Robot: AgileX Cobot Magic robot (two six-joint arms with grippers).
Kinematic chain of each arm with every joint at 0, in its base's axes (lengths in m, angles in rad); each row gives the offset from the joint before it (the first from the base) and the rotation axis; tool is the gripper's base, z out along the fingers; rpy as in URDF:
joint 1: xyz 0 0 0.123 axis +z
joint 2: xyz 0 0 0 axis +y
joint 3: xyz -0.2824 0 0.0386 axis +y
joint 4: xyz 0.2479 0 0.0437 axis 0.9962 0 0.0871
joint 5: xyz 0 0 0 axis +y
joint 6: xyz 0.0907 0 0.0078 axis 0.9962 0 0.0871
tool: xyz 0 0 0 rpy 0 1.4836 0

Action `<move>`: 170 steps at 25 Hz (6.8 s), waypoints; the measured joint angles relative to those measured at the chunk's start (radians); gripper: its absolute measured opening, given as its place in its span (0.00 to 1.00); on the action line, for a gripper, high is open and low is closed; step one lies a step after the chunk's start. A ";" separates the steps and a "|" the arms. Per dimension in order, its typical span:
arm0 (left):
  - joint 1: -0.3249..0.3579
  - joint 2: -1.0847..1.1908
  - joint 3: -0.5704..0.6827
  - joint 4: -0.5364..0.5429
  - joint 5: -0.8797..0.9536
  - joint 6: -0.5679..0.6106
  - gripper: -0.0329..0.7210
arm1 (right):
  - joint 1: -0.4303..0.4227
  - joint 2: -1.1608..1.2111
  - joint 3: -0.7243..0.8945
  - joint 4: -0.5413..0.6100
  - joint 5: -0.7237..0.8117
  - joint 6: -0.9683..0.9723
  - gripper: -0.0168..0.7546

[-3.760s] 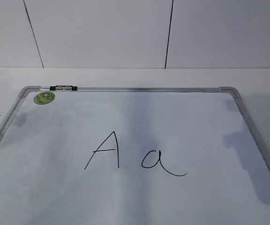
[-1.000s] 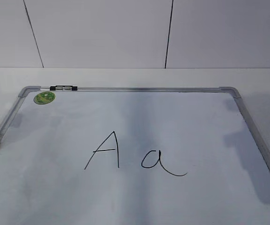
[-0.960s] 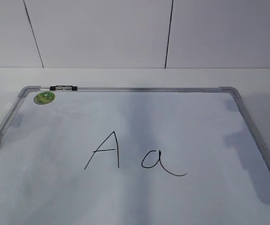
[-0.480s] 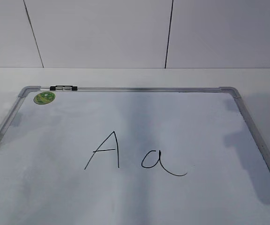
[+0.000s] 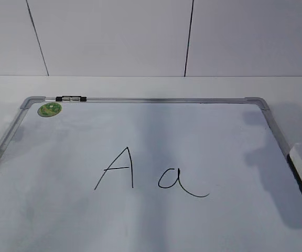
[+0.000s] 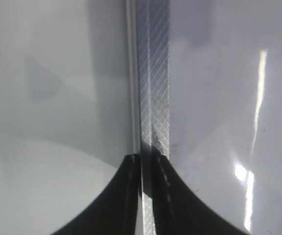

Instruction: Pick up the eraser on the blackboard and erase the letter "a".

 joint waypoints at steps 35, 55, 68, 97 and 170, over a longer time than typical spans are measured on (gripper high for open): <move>0.000 0.000 0.000 0.002 0.000 0.000 0.11 | 0.313 0.773 -0.444 0.084 -0.226 -0.158 0.74; 0.000 0.000 0.000 0.006 0.000 0.000 0.11 | 0.348 0.797 -0.456 0.045 -0.227 -0.169 0.74; 0.000 0.000 0.000 0.007 0.000 0.000 0.11 | 0.350 0.797 -0.456 0.037 -0.225 -0.169 0.74; 0.000 0.000 0.000 0.009 0.000 0.000 0.11 | 0.429 0.797 -0.456 -0.160 -0.249 -0.028 0.74; 0.000 0.000 -0.002 0.017 0.000 0.000 0.11 | -0.097 0.589 -0.345 -0.126 -0.240 0.016 0.74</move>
